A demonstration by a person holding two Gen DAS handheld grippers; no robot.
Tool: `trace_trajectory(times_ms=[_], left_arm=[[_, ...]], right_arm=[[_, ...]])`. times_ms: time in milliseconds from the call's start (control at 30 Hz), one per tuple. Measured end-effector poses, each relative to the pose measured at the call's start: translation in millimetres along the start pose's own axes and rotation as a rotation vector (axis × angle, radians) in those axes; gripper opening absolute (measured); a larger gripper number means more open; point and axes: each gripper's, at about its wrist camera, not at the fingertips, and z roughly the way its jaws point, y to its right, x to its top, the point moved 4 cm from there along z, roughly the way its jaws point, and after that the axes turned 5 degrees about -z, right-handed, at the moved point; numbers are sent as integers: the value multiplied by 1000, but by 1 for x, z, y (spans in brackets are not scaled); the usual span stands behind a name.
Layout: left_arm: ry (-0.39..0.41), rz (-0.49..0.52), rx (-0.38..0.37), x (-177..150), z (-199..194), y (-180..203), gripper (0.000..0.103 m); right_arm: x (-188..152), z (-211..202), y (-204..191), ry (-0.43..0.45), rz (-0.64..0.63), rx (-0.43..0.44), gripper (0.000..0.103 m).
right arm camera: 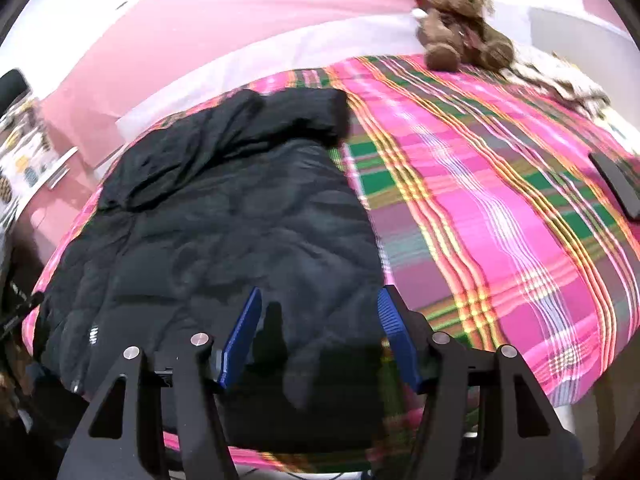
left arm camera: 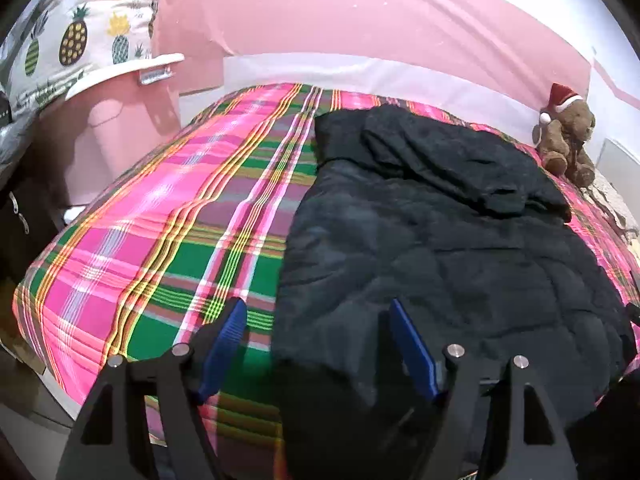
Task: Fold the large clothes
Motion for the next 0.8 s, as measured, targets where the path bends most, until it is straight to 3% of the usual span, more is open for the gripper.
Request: trace_trajectory(times_ms=[200, 400, 667, 800], left_arm=[[-91, -48, -69, -16, 19, -8, 76], [-114, -25, -152, -33, 13, 13, 76], [-118, 0, -145, -44, 14, 18, 77], [-113, 35, -112, -46, 18, 23, 77]], right_arm=[[-17, 21, 17, -89, 121, 95, 62], [-21, 19, 6, -104, 120, 172, 64], [-27, 23, 3, -130, 144, 221, 63], [-28, 27, 2, -138, 143, 191, 57]])
